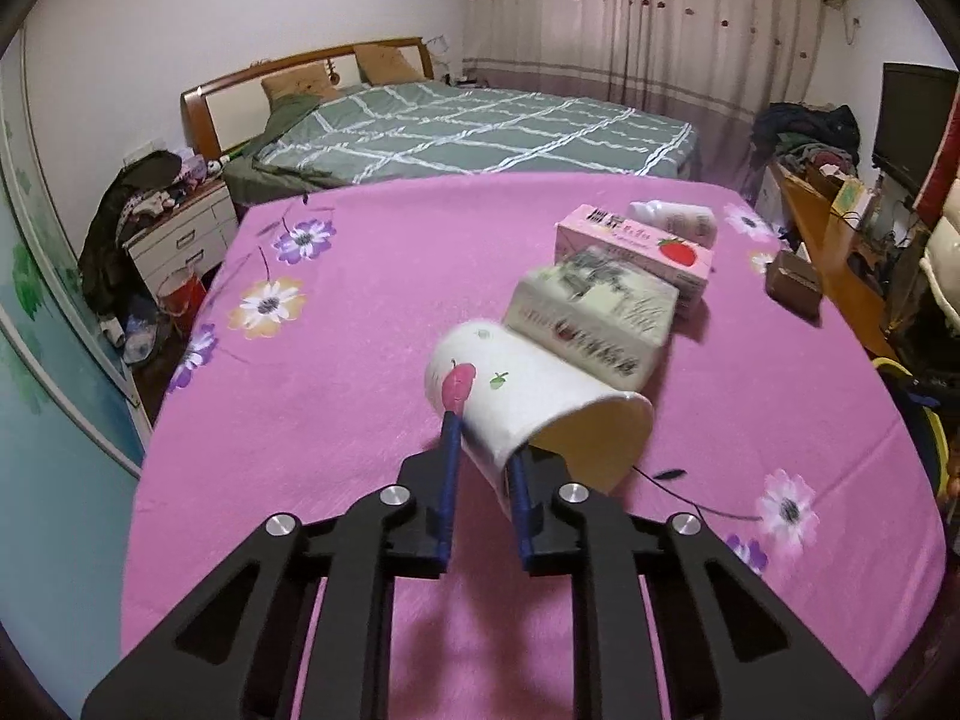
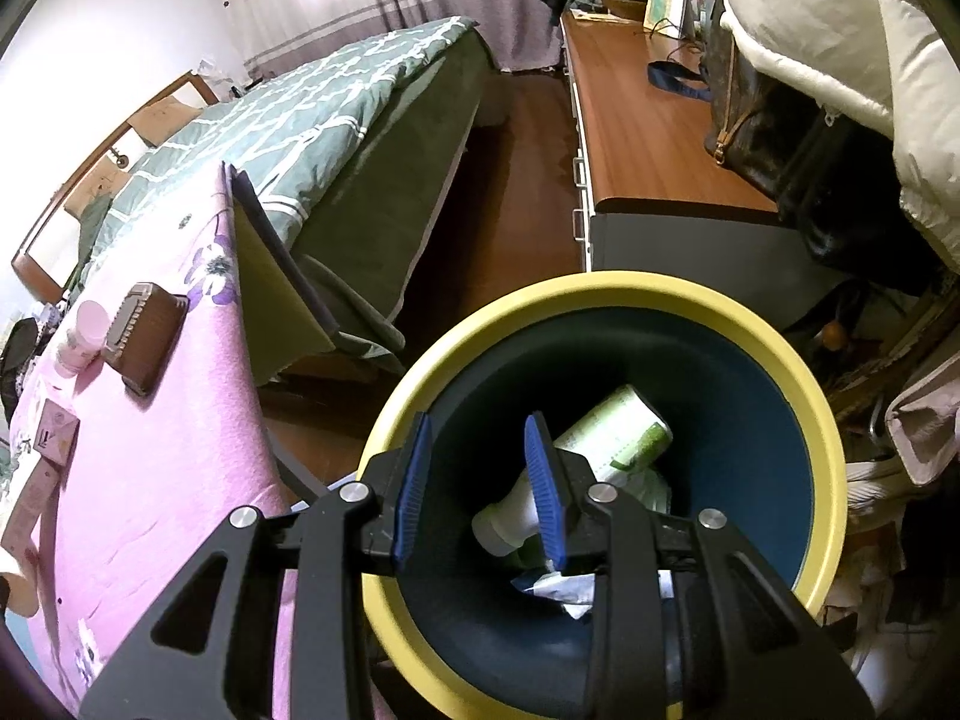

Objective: Collect trash
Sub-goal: 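Grasp the white paper cup with the left gripper and lift it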

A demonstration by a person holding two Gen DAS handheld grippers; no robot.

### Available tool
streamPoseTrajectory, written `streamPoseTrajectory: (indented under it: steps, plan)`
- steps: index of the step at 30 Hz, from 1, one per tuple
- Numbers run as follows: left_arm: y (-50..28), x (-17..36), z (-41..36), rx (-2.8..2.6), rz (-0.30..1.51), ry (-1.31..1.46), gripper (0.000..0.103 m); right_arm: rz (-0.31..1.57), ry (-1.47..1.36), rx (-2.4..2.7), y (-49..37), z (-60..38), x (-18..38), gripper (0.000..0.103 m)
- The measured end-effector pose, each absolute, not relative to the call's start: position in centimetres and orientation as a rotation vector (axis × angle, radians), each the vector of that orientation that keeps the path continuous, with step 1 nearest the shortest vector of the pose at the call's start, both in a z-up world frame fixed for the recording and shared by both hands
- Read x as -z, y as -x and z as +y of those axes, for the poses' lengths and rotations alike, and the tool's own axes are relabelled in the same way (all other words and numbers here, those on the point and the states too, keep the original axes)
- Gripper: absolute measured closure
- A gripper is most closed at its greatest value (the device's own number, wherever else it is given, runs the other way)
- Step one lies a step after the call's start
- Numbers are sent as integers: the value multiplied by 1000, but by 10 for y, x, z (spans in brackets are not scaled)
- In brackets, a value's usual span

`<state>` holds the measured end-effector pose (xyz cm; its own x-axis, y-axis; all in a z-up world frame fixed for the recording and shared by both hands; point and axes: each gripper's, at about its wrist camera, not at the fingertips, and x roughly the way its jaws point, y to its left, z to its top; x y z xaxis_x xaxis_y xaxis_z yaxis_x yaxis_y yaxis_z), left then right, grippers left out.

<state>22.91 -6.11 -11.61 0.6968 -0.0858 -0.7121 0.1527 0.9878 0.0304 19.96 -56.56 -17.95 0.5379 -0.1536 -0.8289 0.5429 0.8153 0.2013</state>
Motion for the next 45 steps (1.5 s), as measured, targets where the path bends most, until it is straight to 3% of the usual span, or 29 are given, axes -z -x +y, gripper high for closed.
streamPoseTrajectory:
  steps: [12, 25, 26, 27, 29, 33, 45]
  plan:
    - [-178, 72, -104, 282, 703, -125, 96, 885, -478, 419, -173, -574, 171, 72]
    - [-159, 81, -138, 264, 750, -230, 99, 882, -518, 393, -153, -590, 178, 72]
    - [-155, 82, -138, 263, 756, -234, 95, 884, -519, 387, -154, -590, 180, 72]
    - [-150, 84, -137, 256, 762, -245, 61, 886, -519, 380, -156, -589, 181, 72]
    - [-138, 84, -134, 215, 742, -275, 12, 895, -516, 361, -160, -586, 184, 72]
    - [-135, 83, -118, 157, 772, -228, 17, 904, -510, 331, -167, -579, 187, 72]
    - [-171, 101, -103, 408, 859, -321, 14, 905, -508, 305, -172, -577, 184, 72]
